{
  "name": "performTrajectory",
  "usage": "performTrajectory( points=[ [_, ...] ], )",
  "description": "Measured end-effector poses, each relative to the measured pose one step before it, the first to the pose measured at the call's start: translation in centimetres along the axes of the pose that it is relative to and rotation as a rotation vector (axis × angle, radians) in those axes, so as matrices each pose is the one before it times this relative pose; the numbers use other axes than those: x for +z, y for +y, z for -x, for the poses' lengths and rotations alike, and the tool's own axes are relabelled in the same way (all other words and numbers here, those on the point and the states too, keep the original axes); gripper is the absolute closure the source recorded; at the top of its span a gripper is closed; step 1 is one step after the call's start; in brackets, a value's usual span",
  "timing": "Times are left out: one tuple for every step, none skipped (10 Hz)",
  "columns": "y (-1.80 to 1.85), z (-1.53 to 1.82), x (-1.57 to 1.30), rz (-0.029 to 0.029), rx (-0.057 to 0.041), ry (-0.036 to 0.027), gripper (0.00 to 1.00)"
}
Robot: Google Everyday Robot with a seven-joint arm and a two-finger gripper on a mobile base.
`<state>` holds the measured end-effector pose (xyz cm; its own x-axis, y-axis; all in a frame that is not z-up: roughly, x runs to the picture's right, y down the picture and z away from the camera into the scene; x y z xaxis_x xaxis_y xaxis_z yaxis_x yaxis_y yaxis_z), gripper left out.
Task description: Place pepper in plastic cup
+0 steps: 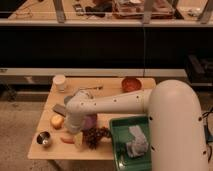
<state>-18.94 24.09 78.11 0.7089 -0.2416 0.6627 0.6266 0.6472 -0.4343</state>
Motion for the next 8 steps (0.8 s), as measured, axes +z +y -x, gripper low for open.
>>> performTrajectory(
  points=[
    [-0.064, 0.187, 0.05, 0.00111, -0.00518, -0.00074, 0.2],
    [0.008, -0.012, -0.006, -0.00002, -0.00044, -0.00017, 0.2],
    [0.066, -0.178, -0.055, -0.00093, 0.00301, 0.00049, 0.2],
    [-0.042, 0.16, 0.062, 0.00125, -0.00321, -0.00049, 0.2],
    [-0.026, 0.072, 0.036, 0.0005, -0.00271, -0.00038, 0.2],
    [0.167, -0.115, 0.086, 0.00561, 0.00125, -0.00238, 0.2],
    [0.485, -0.096, 0.159, 0.01367, -0.00025, 0.00043, 0.2],
    [0.944, -0.369, -0.088, 0.017, 0.00437, 0.00712, 0.2]
  ],
)
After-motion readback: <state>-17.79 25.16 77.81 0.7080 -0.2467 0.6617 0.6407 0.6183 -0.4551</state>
